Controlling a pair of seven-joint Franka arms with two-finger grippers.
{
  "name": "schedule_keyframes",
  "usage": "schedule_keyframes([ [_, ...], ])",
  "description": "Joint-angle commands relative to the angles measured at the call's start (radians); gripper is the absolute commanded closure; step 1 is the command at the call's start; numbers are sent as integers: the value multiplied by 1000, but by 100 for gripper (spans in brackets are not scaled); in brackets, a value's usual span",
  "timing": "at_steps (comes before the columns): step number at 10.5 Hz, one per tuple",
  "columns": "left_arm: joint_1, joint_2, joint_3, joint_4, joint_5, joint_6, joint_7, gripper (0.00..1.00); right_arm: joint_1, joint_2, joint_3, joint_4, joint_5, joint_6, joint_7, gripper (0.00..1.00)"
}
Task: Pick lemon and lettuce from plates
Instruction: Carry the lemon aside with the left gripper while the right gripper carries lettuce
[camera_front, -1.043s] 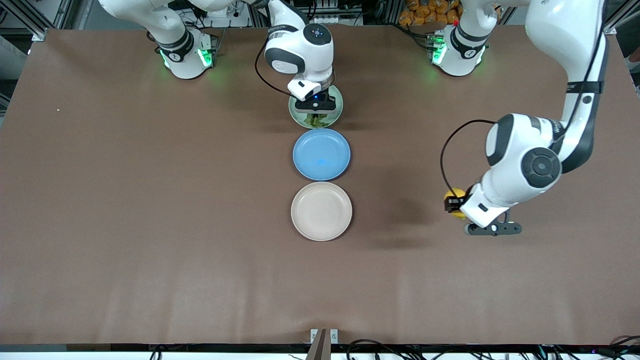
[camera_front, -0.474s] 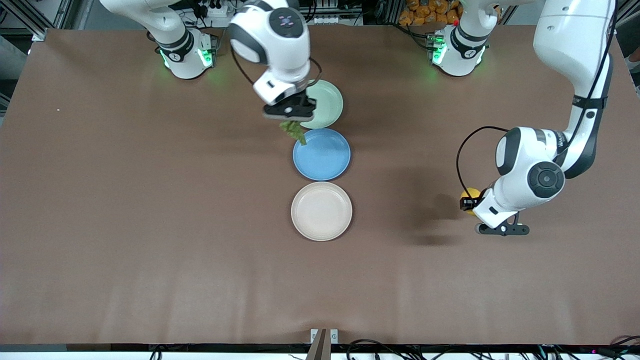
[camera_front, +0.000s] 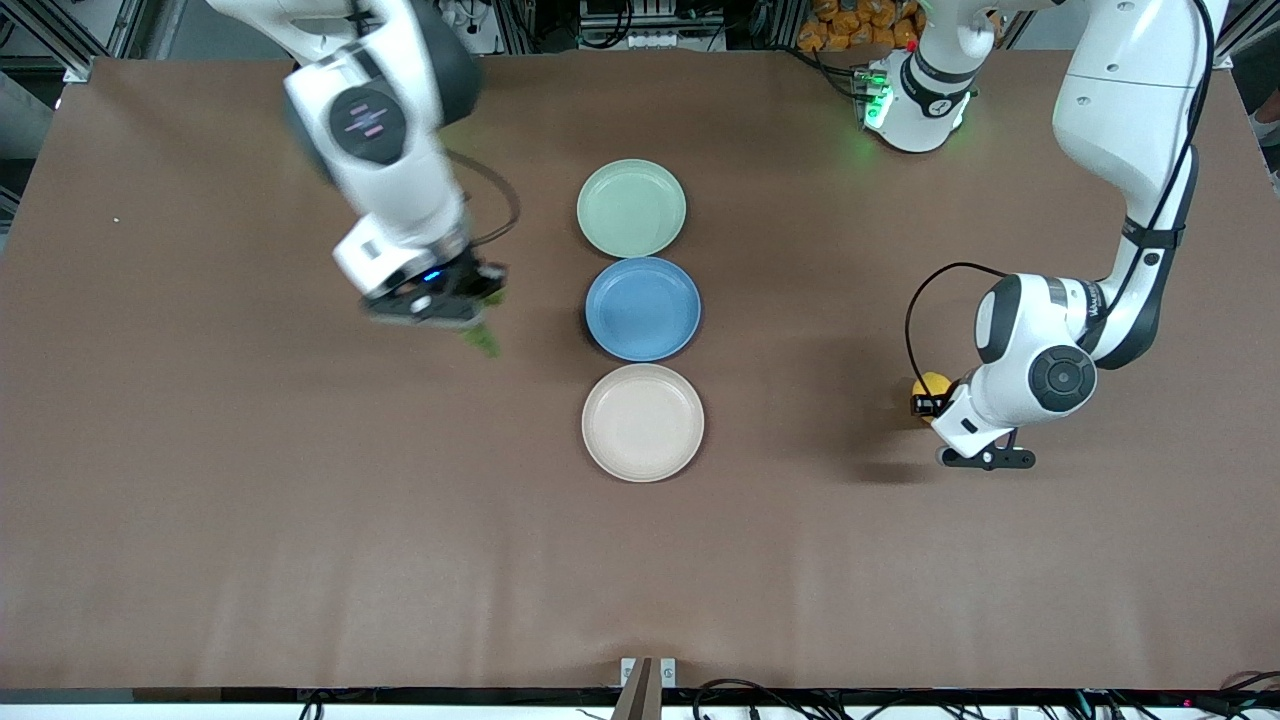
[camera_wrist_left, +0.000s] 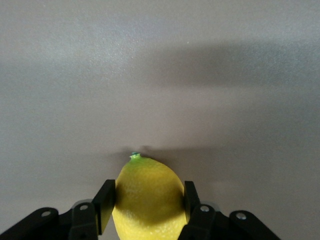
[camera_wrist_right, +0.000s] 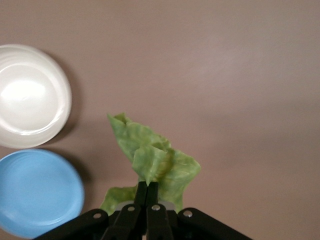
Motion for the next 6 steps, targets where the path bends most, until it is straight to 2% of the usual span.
schedule_keyframes([
  [1,24,-33,-10,2,23,-8,22,0,-51,25,-123,-1,18,5,-181,100],
  [3,22,-88,-13,13,22,-68,20,0,-63,83,-245,-3,9,66,-262,100],
  [5,19,-143,-18,22,20,-81,17,0,-54,184,-371,-1,6,196,-341,100],
  [6,13,-178,-18,17,20,-82,10,0,-54,229,-406,0,-3,253,-361,100],
])
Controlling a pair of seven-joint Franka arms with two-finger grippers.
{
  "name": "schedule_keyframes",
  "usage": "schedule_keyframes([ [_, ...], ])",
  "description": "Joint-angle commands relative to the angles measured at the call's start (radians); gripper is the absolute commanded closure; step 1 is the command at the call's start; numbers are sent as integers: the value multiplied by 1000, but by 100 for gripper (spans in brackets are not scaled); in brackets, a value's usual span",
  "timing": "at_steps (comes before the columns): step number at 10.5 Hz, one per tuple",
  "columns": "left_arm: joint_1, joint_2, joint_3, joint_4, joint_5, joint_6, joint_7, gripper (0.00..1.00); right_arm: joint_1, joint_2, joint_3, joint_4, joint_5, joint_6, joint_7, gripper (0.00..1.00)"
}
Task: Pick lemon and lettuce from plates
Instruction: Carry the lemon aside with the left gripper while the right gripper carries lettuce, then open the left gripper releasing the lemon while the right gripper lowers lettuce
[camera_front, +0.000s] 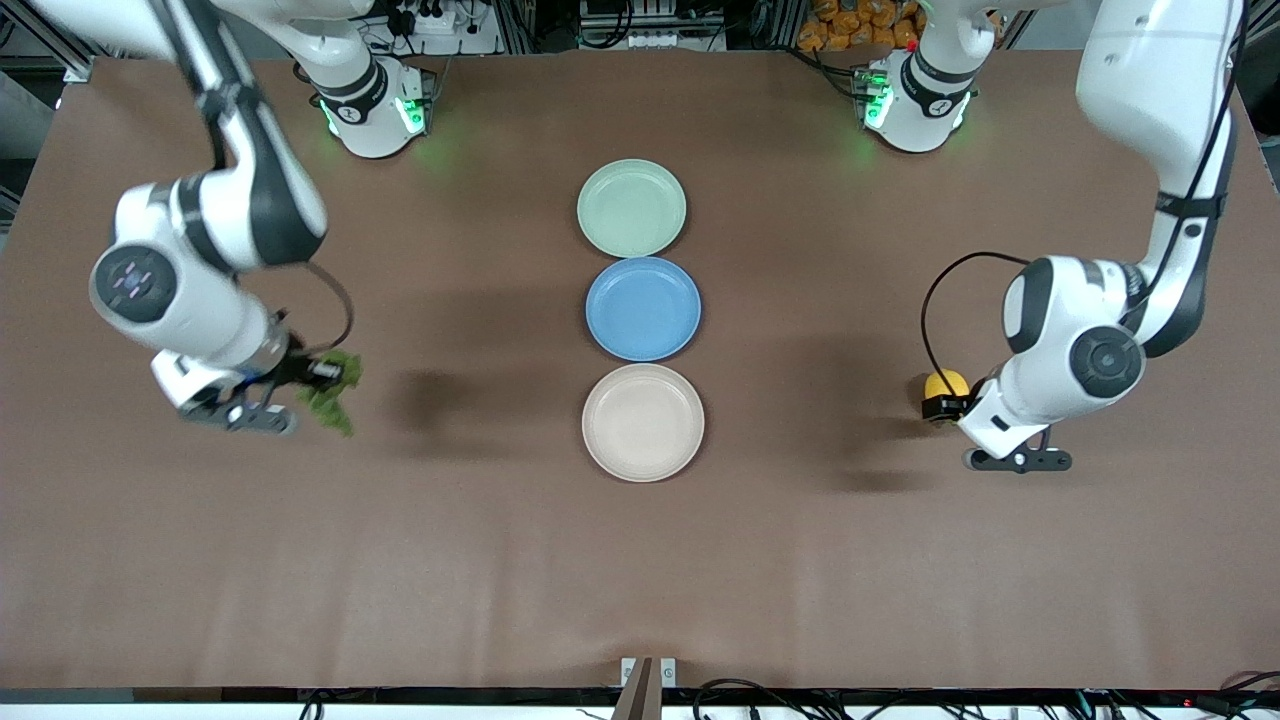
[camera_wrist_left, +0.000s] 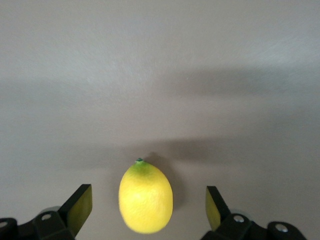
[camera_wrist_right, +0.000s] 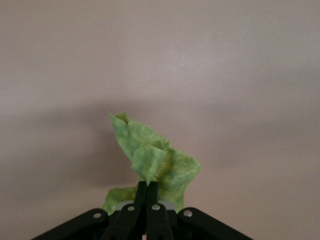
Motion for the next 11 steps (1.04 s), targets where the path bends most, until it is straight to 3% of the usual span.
schedule_keyframes([
  [1,-2,-125,-31,-26,18,-53,-6,0,8,138,-107,14,-28,152,-62,100],
  [3,9,-191,-68,-38,9,-106,-47,0,7,187,-155,14,-62,218,-63,100],
  [6,8,-363,-73,-202,-29,-100,-52,0,8,229,-166,14,-62,267,-62,100],
  [7,11,-417,-73,-248,-52,-98,-49,0,7,233,-168,14,-62,272,-62,63],
  [8,12,-463,-72,-276,-57,-98,-49,0,10,227,-172,14,-62,264,-60,1],
  [11,14,-523,-67,-258,-58,-98,-43,0,48,177,-178,17,-55,235,-54,0],
])
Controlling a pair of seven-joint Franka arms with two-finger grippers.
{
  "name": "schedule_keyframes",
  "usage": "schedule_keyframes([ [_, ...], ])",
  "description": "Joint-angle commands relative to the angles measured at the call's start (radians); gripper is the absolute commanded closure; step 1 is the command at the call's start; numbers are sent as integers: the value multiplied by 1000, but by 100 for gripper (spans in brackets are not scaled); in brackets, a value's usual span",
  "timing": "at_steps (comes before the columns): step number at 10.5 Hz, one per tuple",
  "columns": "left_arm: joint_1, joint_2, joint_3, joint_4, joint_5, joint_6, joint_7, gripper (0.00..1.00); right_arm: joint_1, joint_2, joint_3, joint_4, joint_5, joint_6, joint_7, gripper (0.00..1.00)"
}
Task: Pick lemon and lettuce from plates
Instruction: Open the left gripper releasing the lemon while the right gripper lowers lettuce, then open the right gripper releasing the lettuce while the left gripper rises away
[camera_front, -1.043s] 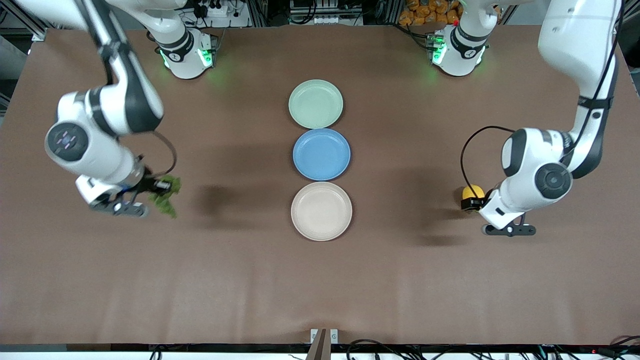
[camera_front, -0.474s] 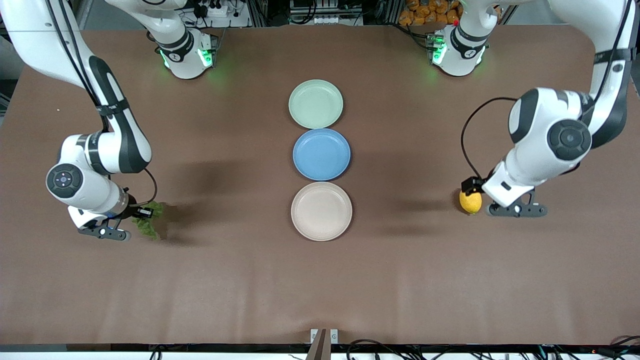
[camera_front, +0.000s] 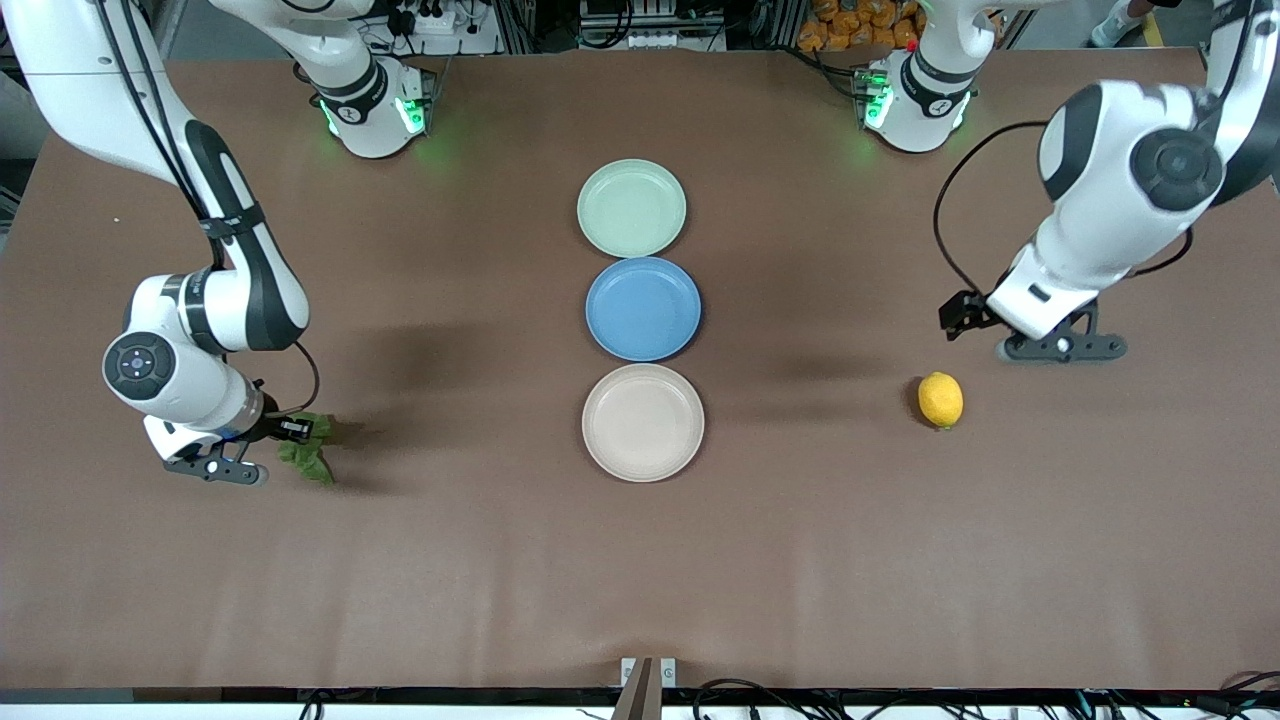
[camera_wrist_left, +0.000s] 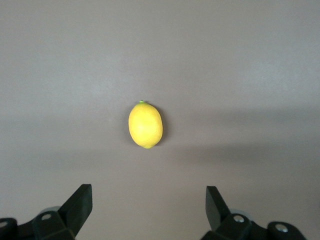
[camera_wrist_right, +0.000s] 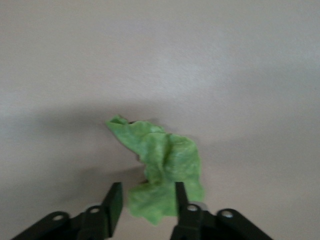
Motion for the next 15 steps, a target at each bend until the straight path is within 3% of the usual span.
schedule_keyframes([
  [1,10,-65,-1,40,-21,11,0,0,46,-69,-13,6,0,-61,6,0],
  [3,12,-69,-1,132,-21,-41,-1,0,54,-135,-8,6,3,-144,3,0],
  [6,15,-66,0,327,-21,-352,63,0,58,-245,-5,6,70,-253,3,0],
  [8,18,-65,4,375,-33,-434,115,0,83,-314,-8,6,133,-337,15,0],
  [13,19,-54,0,455,-27,-535,118,0,89,-515,-4,17,137,-483,6,0],
  [15,19,-54,0,461,-18,-535,118,0,88,-535,13,114,137,-596,11,0],
])
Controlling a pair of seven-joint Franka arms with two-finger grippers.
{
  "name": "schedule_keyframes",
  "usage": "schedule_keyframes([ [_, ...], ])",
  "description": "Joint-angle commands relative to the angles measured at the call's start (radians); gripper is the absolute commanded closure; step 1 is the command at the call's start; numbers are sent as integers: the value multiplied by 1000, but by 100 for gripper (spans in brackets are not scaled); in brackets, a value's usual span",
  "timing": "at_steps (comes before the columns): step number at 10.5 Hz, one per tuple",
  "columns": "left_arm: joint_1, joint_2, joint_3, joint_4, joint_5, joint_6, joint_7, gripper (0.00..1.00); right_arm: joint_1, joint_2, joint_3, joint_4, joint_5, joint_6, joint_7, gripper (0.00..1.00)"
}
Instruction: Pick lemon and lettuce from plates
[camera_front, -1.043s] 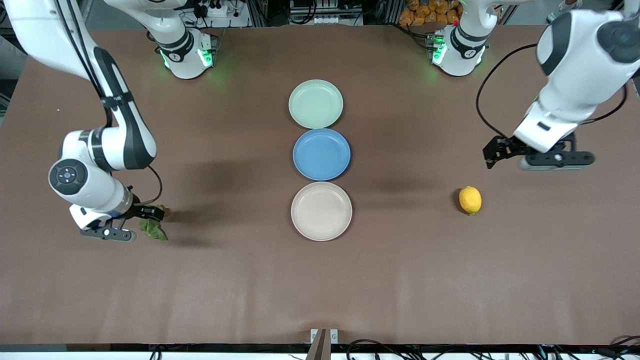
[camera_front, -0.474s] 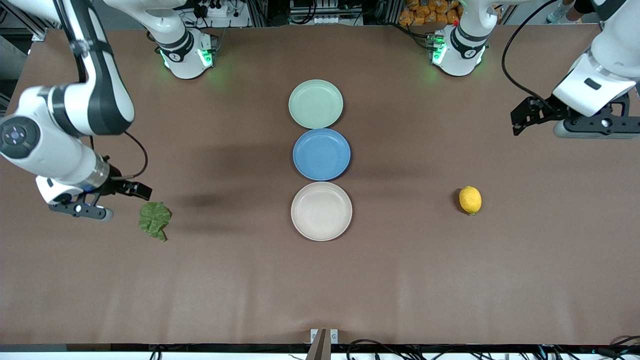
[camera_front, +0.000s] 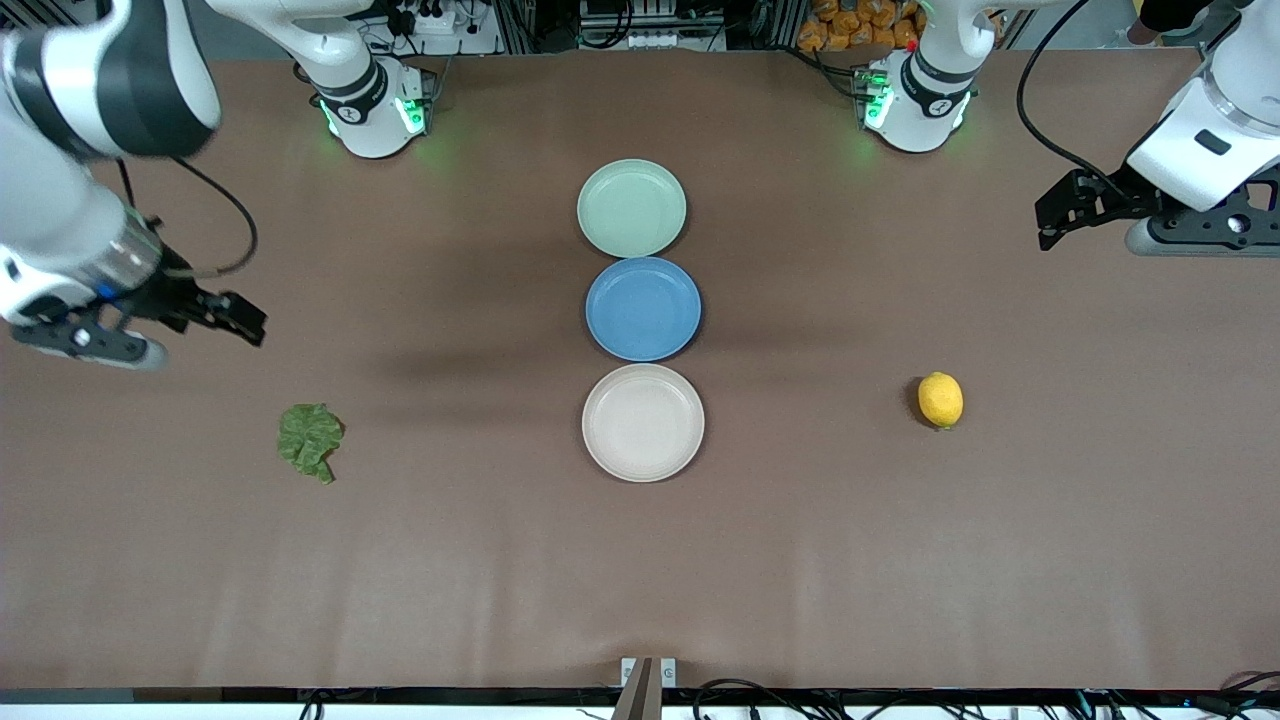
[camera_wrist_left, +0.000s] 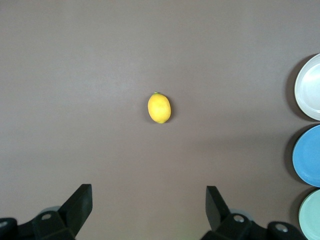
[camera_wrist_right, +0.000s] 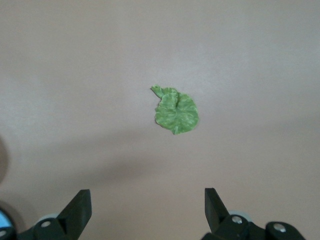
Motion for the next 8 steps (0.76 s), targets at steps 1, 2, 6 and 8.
schedule_keyframes([
  [1,11,14,-4,38,-10,-27,31,0,-8,-38,23,124,20,-164,5,0],
  [2,11,14,-4,38,-18,-27,31,0,-14,-42,26,155,21,-193,0,0],
  [6,13,31,-2,38,-41,-27,33,0,-25,-91,28,178,23,-247,-13,0],
  [8,13,31,-1,38,-41,-27,34,0,-47,-92,26,223,72,-305,-36,0],
])
